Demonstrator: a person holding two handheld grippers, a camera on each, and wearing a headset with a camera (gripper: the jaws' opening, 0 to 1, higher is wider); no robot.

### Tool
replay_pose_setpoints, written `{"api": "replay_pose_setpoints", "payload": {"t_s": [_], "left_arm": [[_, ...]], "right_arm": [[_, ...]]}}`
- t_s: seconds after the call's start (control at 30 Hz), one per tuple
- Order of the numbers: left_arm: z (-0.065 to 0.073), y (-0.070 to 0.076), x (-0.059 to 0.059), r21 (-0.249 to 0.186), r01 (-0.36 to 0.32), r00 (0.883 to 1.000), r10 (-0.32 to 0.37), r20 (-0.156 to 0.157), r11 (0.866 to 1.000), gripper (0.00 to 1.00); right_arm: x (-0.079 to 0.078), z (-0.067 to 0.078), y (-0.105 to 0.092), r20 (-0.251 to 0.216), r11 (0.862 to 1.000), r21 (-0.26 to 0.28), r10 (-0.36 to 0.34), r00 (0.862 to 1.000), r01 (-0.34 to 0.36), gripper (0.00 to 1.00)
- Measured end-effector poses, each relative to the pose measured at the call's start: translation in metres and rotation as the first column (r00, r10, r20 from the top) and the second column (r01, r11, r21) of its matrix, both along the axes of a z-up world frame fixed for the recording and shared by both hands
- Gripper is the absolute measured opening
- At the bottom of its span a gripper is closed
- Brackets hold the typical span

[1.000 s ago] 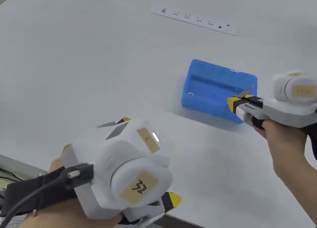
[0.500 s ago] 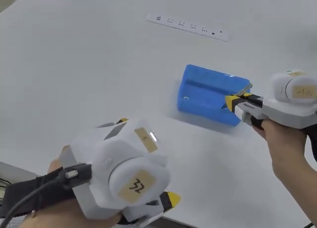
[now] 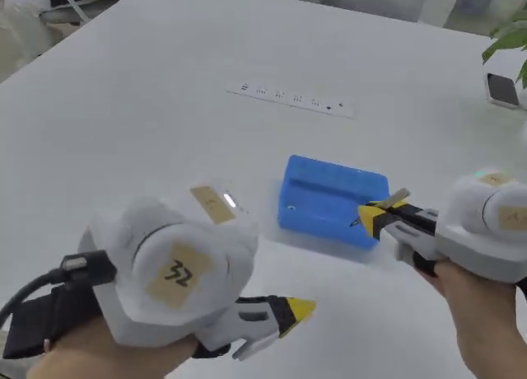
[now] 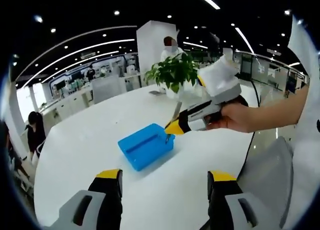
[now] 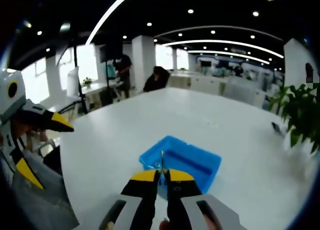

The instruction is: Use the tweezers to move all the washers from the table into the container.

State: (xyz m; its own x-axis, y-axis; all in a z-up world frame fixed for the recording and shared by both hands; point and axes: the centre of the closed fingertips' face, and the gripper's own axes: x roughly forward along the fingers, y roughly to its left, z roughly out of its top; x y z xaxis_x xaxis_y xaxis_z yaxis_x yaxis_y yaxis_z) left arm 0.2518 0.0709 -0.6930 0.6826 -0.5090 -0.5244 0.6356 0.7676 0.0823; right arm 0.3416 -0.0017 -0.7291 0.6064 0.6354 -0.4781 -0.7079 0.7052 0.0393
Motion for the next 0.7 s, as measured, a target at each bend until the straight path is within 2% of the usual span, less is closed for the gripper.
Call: {"api": "replay_pose_setpoints", "payload": {"t_s": [0.1,0.17,0.23,0.3,0.4,0.47,0.53,0.6,0.7], "left_arm": [[0.012,-0.009,0.003,-0.004,0.038,0.999,-0.038,0.032,0.999,0.62],[0.021,-0.018,0.001,-0.037,0.07,0.997,-0.069,0.045,0.997,0.57],[0.029,-0.027,-0.002,-0.086,0.098,0.995,-0.095,0.042,0.991,0.51],[0.034,-0.034,-0.005,-0.116,0.123,0.992,-0.12,0.037,0.986,0.44],[0.046,-0.045,-0.007,-0.157,0.156,0.987,-0.149,0.058,0.975,0.34],[0.053,-0.052,-0.008,-0.187,0.171,0.985,-0.161,0.065,0.967,0.31],[0.056,-0.058,-0.01,-0.211,0.183,0.983,-0.175,0.06,0.96,0.32],[0.057,-0.063,-0.013,-0.221,0.2,0.98,-0.193,0.055,0.954,0.32],[0.056,-0.069,-0.018,-0.207,0.229,0.973,-0.222,0.057,0.951,0.25]], "right_arm": [[-0.015,0.005,0.003,0.006,0.999,-0.009,0.039,0.999,-0.039,0.03],[-0.024,0.007,0.003,0.006,0.999,-0.002,0.051,0.999,-0.051,0.03],[-0.033,0.008,0.002,-0.005,0.998,0.01,0.065,0.998,-0.065,0.03],[-0.043,0.011,0.003,-0.009,0.997,0.02,0.078,0.997,-0.077,0.03],[-0.057,0.015,0.006,-0.013,0.995,0.029,0.1,0.995,-0.1,0.03],[-0.062,0.016,0.008,-0.02,0.994,0.056,0.096,0.995,-0.095,0.03],[-0.069,0.016,0.009,-0.031,0.993,0.081,0.094,0.995,-0.091,0.03],[-0.076,0.018,0.011,-0.026,0.992,0.079,0.103,0.994,-0.1,0.03],[-0.086,0.025,0.015,-0.004,0.989,0.074,0.128,0.992,-0.127,0.03]]}}
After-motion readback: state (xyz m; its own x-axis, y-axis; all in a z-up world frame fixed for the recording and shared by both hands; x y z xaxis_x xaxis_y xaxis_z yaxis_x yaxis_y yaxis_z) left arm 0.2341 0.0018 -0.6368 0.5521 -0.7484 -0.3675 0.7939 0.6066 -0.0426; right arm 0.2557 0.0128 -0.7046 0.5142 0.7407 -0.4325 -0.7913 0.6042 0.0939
